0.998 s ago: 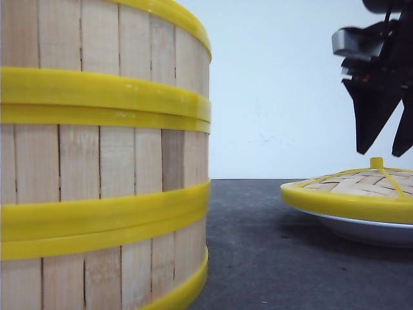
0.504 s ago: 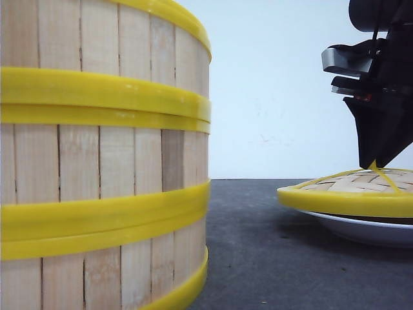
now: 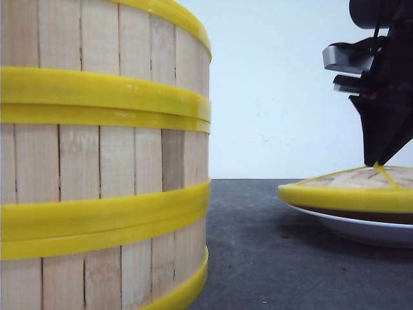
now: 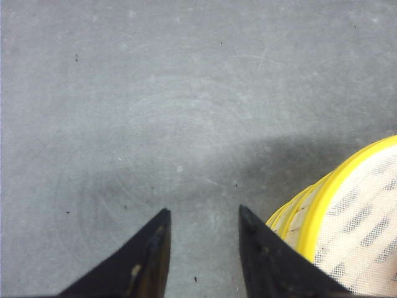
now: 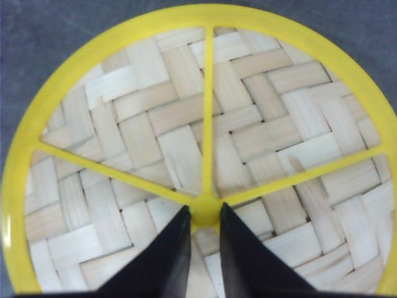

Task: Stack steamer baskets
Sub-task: 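Lift the lid off the white plate and place it atop the stack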

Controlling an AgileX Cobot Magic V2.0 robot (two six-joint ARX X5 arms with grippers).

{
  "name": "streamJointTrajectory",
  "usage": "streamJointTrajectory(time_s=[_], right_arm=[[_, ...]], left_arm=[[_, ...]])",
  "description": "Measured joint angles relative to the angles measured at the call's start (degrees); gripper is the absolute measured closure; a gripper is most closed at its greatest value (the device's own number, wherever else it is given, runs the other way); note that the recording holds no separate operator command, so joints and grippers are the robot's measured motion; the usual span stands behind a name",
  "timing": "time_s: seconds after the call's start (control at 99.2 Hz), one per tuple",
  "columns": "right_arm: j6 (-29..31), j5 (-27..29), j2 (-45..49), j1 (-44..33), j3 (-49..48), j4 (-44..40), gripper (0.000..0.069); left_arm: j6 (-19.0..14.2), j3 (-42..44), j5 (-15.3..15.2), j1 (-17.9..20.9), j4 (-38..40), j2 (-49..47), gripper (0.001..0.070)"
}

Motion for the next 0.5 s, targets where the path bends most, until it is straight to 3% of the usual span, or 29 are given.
streamJointTrajectory(time_s=[0.252,0.504], right_arm=[[0.0,-0.6,-4.9,3.1,14.2,-8.7,0.0641],[0.4,-8.9,-4.2,11.2,25.6,-11.8,0.0641]], left_arm=[[0.0,0.0,0.0,0.0,0.0,0.0,0.0516],[0.0,0.0,0.0,0.0,0.0,0.0,0.0516]])
